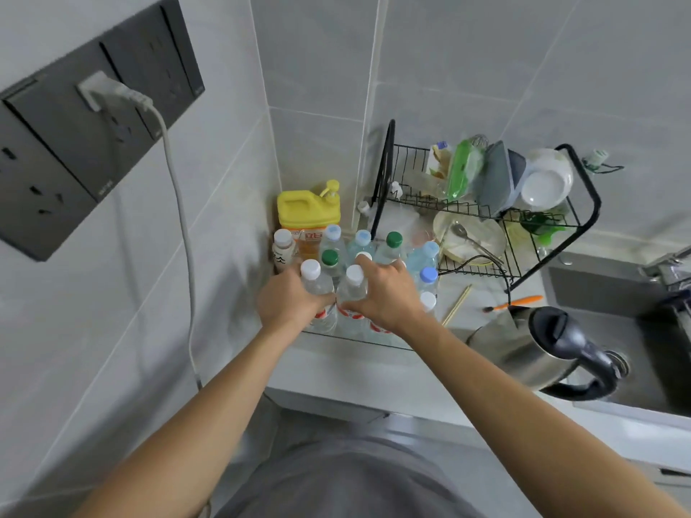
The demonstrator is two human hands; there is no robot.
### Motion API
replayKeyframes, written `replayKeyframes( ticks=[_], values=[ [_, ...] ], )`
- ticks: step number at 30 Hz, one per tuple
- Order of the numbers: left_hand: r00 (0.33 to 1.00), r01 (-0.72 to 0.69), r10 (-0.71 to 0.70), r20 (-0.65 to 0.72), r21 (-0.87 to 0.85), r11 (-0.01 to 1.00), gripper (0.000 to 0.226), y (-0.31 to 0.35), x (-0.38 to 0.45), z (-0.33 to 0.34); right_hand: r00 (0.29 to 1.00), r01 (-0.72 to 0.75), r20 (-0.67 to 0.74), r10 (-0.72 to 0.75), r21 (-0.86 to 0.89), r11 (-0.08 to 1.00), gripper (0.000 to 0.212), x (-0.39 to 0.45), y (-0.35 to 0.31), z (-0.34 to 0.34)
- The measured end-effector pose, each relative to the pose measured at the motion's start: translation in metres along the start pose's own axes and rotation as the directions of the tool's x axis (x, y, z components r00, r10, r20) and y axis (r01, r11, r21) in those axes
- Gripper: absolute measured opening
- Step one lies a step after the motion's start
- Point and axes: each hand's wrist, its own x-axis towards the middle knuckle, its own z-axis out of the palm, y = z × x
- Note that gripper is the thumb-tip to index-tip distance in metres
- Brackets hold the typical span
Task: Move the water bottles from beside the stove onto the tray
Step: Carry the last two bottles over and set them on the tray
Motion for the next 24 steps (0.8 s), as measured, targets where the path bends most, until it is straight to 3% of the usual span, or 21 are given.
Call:
replayKeyframes(
  ticks=[7,13,17,21,24],
  values=[
    [0.998,-0.007,0.007,0.056,-0.002,1.000,0.067,-0.004,0.014,0.021,0.995,0.051,0.090,-0.032,-0.223,0.973,0.053,0.004,0.000,0.009],
    [0.993,-0.028,0.034,0.115,-0.059,0.998,0.043,-0.016,0.018,0.029,0.996,0.066,0.072,-0.055,-0.165,0.984,0.040,0.006,0.004,0.009],
    [0.968,-0.227,0.231,0.097,-0.056,0.972,0.027,-0.018,0.019,0.020,0.988,0.102,0.130,-0.085,-0.135,0.986,0.041,0.012,0.007,0.003],
    [0.891,-0.388,0.369,0.265,0.019,0.922,0.040,-0.027,0.028,0.010,0.979,0.122,0.176,-0.100,-0.119,0.985,0.043,0.016,0.009,-0.002],
    [0.859,-0.443,0.415,0.298,0.029,0.896,0.037,-0.031,0.034,0.004,0.975,0.137,0.195,-0.111,-0.123,0.983,0.040,0.017,0.007,-0.003]
  ],
)
